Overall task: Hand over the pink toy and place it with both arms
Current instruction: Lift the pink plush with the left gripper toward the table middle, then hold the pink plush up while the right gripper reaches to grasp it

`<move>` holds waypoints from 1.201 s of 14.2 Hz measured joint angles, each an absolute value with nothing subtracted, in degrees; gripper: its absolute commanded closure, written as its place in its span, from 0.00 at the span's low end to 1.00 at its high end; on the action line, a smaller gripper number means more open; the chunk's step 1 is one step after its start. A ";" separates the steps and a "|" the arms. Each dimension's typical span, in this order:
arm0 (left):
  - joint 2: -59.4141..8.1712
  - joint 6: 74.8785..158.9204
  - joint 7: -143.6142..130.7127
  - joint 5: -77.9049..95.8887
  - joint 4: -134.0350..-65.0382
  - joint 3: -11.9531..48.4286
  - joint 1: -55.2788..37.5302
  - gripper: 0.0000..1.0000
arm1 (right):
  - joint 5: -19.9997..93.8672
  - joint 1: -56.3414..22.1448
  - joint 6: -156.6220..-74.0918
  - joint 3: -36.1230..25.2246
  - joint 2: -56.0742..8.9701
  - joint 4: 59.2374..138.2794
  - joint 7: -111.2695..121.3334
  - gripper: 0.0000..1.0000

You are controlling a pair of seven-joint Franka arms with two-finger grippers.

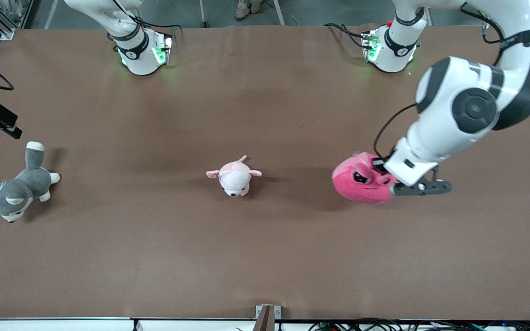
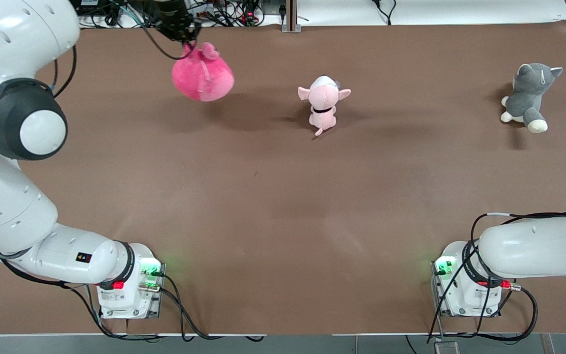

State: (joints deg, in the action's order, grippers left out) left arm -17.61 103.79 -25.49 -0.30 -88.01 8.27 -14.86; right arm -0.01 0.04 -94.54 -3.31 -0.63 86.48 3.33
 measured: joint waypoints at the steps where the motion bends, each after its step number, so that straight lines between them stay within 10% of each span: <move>1: -17.61 103.23 -28.35 -0.30 -86.93 8.82 -16.75 1.00 | -0.01 0.02 -94.55 -3.28 -0.63 86.48 3.33 0.00; 17: -25.11 116.95 -65.63 3.32 -72.48 10.91 -41.49 1.00 | 1.26 -2.85 -93.89 -3.14 -3.11 86.62 3.06 0.00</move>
State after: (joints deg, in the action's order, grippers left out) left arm -25.11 116.95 -65.63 3.32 -72.48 10.91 -41.49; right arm 1.26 -2.85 -93.89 -3.14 -3.11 86.62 3.06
